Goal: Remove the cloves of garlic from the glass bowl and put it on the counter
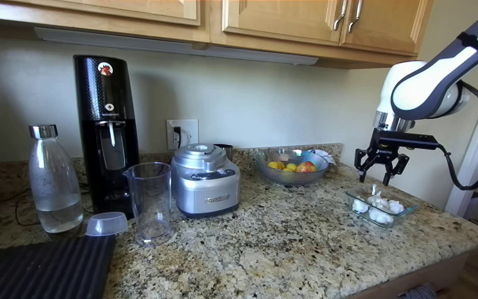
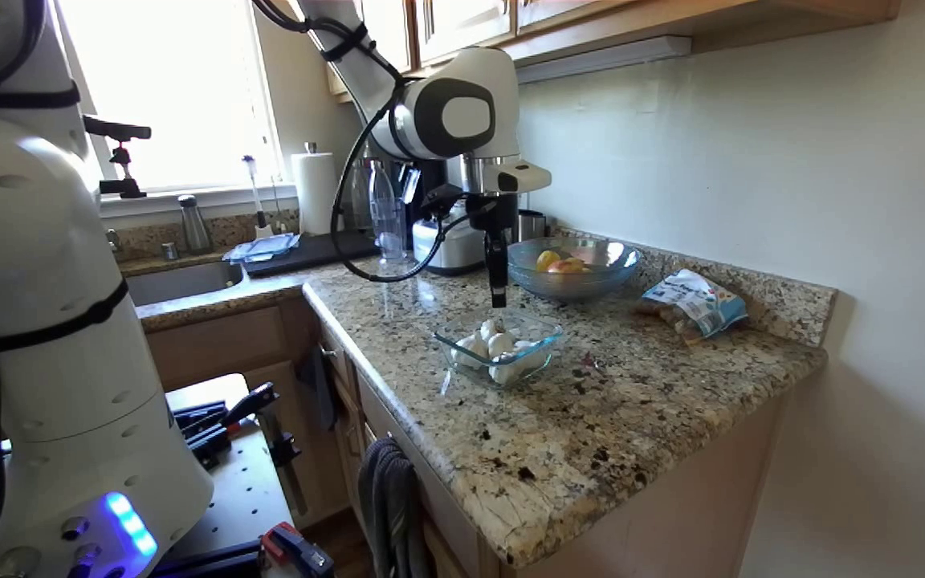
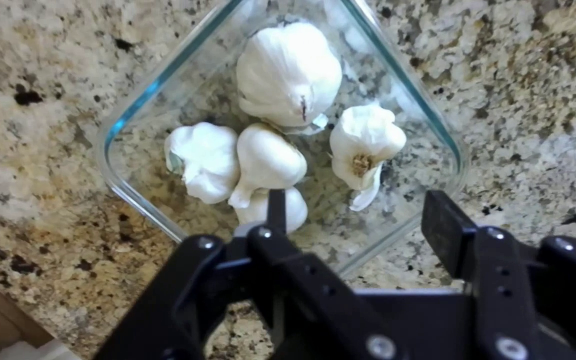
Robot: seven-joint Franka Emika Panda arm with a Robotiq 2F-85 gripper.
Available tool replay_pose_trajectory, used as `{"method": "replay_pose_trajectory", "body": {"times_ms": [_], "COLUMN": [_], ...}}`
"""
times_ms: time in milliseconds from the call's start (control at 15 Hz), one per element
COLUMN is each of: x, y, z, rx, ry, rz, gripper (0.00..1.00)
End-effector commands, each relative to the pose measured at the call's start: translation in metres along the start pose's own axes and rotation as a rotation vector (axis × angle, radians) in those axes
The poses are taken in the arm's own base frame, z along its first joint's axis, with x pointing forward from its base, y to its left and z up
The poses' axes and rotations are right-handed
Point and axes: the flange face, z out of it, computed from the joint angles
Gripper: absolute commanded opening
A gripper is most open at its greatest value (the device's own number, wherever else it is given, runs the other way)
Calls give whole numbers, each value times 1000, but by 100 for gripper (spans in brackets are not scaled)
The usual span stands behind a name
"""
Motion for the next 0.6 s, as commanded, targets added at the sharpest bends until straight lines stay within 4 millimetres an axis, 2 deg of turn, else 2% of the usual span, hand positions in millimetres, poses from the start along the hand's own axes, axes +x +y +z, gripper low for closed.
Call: {"method": "replay_pose_trajectory", "body": {"times_ms": [0, 333, 400, 533], "x": [3, 3, 2, 2], "y": [11, 14, 12, 12], "z": [14, 34, 33, 37], "rx": [-57, -123, -84, -90], "ry": [-15, -28, -24, -29], "rz": [166, 311, 260, 262], "gripper": [99, 100, 100, 100]}}
